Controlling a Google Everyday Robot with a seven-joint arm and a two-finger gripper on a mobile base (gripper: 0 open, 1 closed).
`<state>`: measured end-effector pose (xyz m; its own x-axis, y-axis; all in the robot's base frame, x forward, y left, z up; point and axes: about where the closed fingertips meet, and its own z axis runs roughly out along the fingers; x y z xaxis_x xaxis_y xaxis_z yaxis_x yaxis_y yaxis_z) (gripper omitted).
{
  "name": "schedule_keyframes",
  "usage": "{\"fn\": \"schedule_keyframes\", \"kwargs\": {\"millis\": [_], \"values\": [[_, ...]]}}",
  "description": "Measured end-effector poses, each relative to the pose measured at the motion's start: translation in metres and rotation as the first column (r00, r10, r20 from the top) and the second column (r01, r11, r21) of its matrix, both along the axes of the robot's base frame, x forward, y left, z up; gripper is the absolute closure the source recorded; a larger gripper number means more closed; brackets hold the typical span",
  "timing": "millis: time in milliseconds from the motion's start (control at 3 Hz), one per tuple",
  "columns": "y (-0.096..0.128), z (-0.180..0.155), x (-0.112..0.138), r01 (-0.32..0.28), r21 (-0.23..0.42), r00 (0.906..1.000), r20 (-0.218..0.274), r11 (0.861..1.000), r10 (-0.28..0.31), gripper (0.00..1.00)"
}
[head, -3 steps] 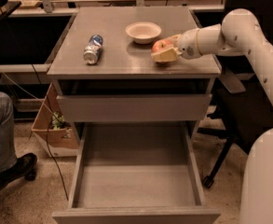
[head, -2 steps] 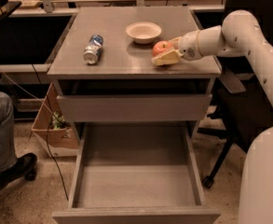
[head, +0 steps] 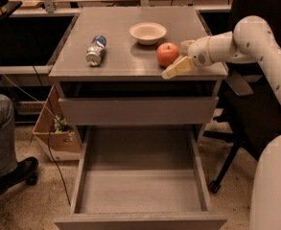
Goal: Pick apple from middle drawer and place on counter
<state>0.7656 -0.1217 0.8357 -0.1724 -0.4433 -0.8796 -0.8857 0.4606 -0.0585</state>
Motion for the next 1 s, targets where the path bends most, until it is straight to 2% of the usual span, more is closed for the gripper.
{"fn": "schedule_keyframes", "kwargs": {"millis": [333, 667, 1000], "values": [[-0.021, 0.019, -0.033, -0.058, 0.032, 0.9975, 0.043, 0.998, 0.056, 0.00], [-0.047, 0.056, -0.077, -0.108, 0.023, 0.9843, 0.143, 0.994, 0.104, 0.00], [-0.065, 0.091, -0.129, -0.129, -0.032, 0.9586, 0.252, 0.991, 0.132, 0.00]]}}
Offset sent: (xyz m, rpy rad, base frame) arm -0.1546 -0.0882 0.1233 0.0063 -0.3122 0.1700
